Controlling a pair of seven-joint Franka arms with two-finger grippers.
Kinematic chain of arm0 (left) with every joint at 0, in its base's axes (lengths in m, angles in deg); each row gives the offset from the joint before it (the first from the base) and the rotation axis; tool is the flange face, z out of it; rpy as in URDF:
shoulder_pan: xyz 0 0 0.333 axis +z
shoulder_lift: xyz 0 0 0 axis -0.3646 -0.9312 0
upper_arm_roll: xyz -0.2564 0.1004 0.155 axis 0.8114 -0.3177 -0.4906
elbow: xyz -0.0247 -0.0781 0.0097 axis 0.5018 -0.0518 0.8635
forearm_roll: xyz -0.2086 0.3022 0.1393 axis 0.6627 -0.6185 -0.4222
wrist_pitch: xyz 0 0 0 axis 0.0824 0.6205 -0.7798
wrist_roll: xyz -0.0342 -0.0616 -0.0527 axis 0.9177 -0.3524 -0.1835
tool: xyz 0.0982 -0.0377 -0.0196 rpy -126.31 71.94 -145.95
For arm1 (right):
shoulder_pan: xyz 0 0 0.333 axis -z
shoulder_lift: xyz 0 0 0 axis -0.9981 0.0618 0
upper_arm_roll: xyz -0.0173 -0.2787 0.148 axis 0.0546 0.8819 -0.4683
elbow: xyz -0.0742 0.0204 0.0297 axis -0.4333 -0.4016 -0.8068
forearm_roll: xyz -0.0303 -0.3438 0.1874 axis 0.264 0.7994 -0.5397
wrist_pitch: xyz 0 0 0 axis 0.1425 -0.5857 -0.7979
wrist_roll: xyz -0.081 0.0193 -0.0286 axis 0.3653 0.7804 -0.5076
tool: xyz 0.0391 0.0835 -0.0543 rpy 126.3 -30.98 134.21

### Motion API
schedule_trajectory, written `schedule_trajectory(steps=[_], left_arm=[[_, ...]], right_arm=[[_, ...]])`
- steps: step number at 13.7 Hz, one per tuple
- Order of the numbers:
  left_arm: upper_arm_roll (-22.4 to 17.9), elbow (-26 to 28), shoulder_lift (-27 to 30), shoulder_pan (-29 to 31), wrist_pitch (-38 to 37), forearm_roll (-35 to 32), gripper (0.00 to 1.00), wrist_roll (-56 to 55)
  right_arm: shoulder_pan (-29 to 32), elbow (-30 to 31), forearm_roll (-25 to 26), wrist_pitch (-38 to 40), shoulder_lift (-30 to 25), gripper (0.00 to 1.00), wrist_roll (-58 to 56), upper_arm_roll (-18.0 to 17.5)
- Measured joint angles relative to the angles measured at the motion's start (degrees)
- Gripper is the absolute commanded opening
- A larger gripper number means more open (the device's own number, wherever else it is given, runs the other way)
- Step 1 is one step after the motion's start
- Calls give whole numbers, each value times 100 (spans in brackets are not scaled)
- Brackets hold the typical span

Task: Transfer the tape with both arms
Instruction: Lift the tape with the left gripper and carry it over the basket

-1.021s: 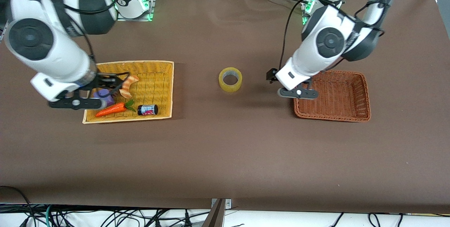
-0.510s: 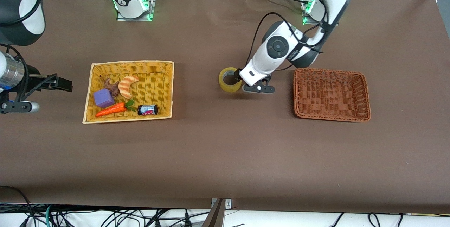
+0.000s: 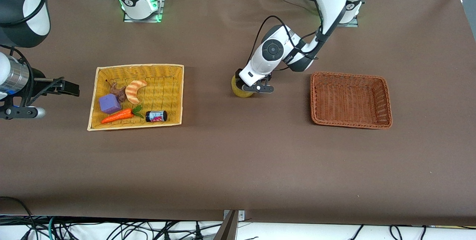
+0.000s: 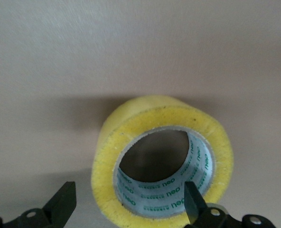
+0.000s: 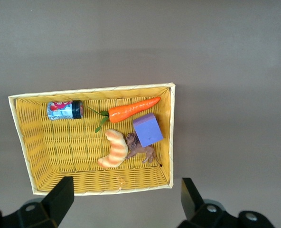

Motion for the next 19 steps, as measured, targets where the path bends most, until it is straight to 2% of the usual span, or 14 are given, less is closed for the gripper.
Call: schedule_trajectory(steps=[1,2,3,4,6,9,11,13,17,19], left_arm=[[-46,0,-42,-29,37,0,34,-9],[-88,-2,-58,-32,55,0,8,-9],[-126,-7,-59,-30,56,0,0,-9],[-153,-14,-59,-30,56,0,0,-9],[-197,-20,-57,-29,55,0,0,-9],[-289,-40,10,-20,-62,-1,0,-6],[-350,-63,175,53,-288,-1,0,-6],[-384,-112,525,367,-792,-1,0,77],[-484,-33,1525,1555,-1939,-5,0,1798],[-800,224,1860,1864,-2103,-5,0,2772]], right_arm=[[272,75,0,-57,-68,100,22,-265],[562,293,0,-294,-221,100,35,-536],[853,665,0,-682,-478,100,36,-780],[1128,1043,0,-957,-776,100,36,-978],[1511,1567,-7,-1011,-1389,100,35,-1168],[1592,1831,-40,-837,-1973,100,34,-1222],[1592,1905,-40,-690,-2036,100,34,-1289],[1592,1955,-40,-637,-1994,100,34,-1321],[1588,1959,118,-598,-1912,100,22,-1407],[1583,1957,252,-584,-1913,100,23,-1546]])
